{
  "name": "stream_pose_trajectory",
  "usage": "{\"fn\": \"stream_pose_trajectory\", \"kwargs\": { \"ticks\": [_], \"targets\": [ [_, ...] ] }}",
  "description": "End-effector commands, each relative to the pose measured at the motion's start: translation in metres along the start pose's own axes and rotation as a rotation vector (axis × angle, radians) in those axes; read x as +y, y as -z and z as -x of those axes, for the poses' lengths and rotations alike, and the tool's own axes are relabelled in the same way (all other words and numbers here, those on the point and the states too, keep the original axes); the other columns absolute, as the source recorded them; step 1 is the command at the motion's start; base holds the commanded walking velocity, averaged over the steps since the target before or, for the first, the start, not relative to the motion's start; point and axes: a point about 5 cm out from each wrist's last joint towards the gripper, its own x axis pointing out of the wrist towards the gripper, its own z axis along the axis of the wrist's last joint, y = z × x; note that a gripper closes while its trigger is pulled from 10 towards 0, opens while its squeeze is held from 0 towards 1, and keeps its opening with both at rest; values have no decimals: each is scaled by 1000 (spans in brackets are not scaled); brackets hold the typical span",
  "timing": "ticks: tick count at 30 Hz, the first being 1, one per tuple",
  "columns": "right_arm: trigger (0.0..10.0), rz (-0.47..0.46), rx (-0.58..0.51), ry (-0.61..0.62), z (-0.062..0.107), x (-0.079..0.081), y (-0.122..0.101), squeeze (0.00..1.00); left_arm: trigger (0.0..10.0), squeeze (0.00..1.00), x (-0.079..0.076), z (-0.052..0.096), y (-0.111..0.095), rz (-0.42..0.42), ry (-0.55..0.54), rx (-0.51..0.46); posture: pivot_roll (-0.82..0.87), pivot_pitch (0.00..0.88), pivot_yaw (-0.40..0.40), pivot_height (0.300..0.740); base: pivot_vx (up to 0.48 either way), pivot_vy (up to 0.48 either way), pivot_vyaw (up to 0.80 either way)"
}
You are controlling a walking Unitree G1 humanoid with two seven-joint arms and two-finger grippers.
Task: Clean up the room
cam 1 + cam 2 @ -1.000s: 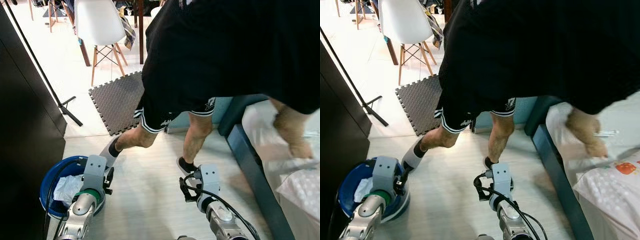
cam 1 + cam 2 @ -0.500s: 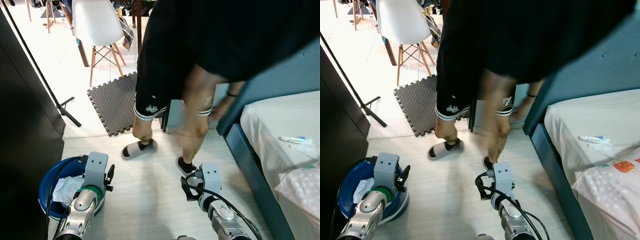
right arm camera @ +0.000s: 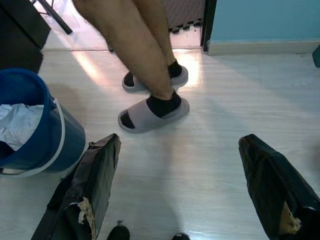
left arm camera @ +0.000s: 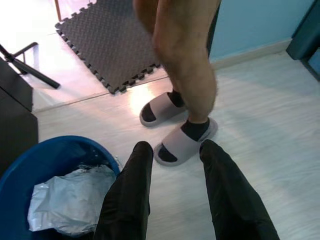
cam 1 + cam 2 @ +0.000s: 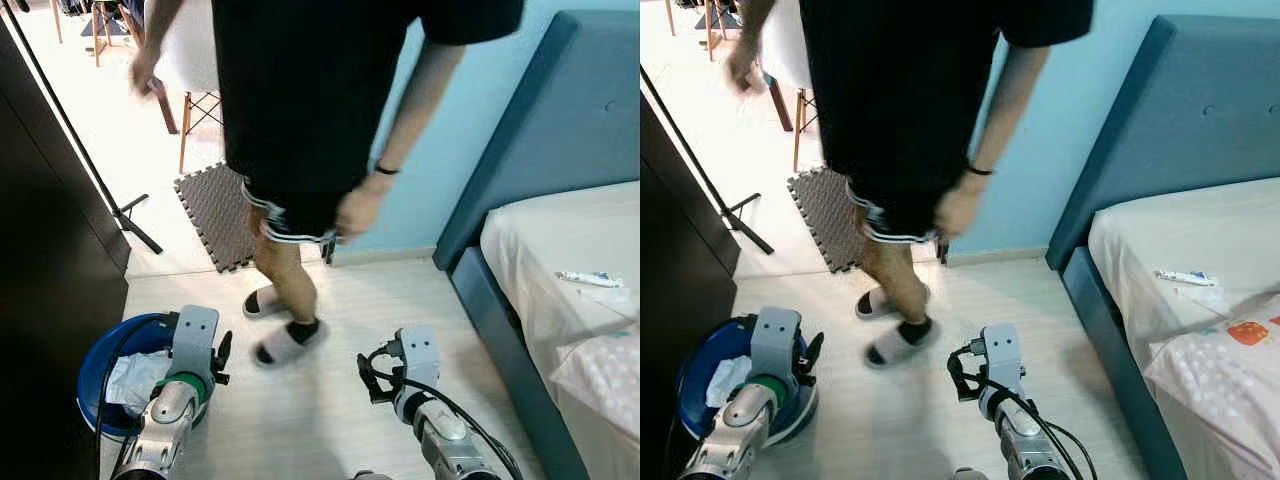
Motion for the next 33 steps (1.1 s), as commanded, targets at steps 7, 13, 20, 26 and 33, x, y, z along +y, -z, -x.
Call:
{"fn": "stream_pose_trajectory", "kwargs": {
  "ticks": [7,13,20,26,33],
  "targets": [
    [10000,-19,9,4,5,-1,7,0,10000,0,-5,-1,-4,49,8,-1,-92,50,9,740,0,0,0],
    [10000,-21,7,6,5,-2,7,0,10000,0,-9,-1,-5,36,20,-3,-91,50,13,740,0,0,0],
    [10000,-22,6,-1,4,1,7,0,10000,0,-9,-1,-7,37,21,-12,-89,55,11,740,0,0,0],
    [10000,-17,10,-5,4,2,7,0,10000,0,-9,-2,-9,36,22,-15,-85,53,9,740,0,0,0],
    [10000,-15,10,-2,3,1,5,0,10000,0,-10,-2,-11,33,27,-21,-84,46,12,740,0,0,0]
  ]
}}
